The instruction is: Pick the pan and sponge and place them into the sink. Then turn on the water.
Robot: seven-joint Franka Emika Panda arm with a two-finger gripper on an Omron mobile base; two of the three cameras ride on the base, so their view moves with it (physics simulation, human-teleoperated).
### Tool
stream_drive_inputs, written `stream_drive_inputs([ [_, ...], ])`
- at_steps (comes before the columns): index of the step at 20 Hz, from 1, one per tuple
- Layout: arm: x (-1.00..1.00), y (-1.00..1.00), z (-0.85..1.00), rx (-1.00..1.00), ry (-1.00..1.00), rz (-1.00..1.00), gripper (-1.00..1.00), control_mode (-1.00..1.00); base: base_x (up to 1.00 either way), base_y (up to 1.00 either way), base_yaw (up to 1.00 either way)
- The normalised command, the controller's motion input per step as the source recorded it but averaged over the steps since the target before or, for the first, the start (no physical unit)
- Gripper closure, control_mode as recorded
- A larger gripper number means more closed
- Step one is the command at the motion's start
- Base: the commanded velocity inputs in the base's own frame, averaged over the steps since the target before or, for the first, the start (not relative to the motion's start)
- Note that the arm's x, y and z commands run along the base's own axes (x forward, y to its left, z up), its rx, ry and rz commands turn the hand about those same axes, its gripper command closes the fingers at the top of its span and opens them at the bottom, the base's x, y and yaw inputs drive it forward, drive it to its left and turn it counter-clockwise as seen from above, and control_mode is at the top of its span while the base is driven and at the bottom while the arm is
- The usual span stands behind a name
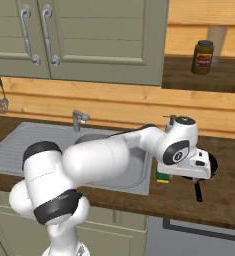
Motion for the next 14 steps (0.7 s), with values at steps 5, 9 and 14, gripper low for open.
stream_drive_inputs([
  [5,0.19,-0.52,-0.32,0.01,0.07,0.00,-1.00,-1.00,0.00,0.00,0.00],
  [9,0.29,-0.46,-0.28,0.08,0.00,0.02,-1.00,-1.00,0.00,0.00,0.00],
  [14,0.30,-0.48,-0.25,0.11,0.00,0.06,-1.00,-1.00,0.00,0.00,0.00],
])
